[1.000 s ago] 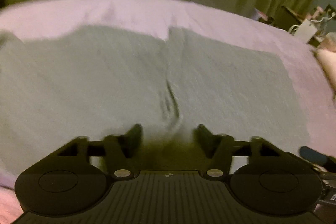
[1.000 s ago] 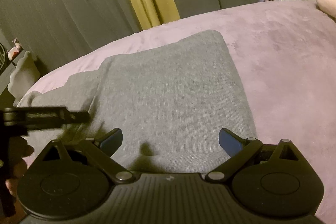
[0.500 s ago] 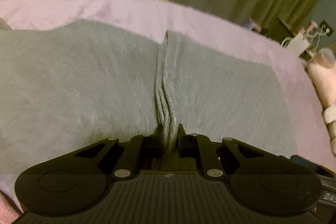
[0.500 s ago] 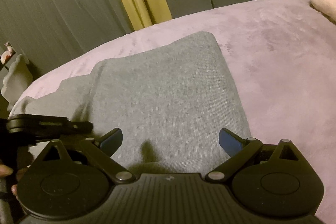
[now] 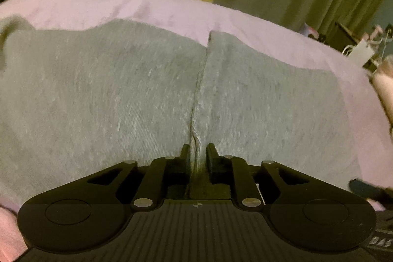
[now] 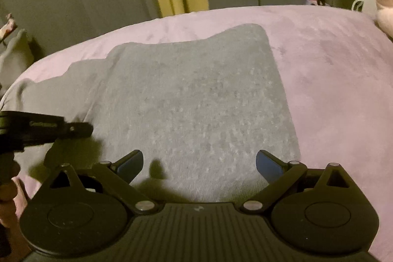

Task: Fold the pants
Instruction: 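Pinch the center crease of the folded pants with the left tool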

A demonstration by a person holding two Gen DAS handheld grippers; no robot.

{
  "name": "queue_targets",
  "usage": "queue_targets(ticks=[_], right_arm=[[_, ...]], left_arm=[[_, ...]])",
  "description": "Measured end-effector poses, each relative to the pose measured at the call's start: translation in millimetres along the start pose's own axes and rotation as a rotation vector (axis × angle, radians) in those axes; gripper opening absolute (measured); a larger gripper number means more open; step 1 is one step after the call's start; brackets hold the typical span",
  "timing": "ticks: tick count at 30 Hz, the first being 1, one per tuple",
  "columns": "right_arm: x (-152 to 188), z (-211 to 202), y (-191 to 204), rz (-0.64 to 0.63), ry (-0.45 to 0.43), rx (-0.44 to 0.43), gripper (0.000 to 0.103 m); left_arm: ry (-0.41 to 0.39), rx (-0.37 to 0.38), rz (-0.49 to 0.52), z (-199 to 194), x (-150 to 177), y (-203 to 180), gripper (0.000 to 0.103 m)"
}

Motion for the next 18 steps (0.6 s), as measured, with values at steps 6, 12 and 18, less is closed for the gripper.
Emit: queue_targets(ticks=[6,12,18], right_arm=[[-4.4,-0.6,-18.0,0.013,-0.02,0.1,0.098],[13.1,20.7,-21.8,-0.114,-0.017,0.197,0.098],[11.8,25.0,-30.0,-0.072,0.007,0.163,0.099]], left_arm=[[0.004,-0.002,-0.003,0.6,2.1,0.4,0.021],[0.007,-0.005,-0.002,0.8,3.3,0.8,0.023],[0.007,-0.004,-0.003,1.3,3.4,2.3,0.024]])
Point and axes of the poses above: each gripper's, at about its wrist camera, not at the fingertips, and z roughly the way its jaws point, y to its left, x to its underside, the point moved 6 cm from there along z, roughly the way its jaws point, and after that the axes turned 2 degrees about -z, right-handed, at the moved point
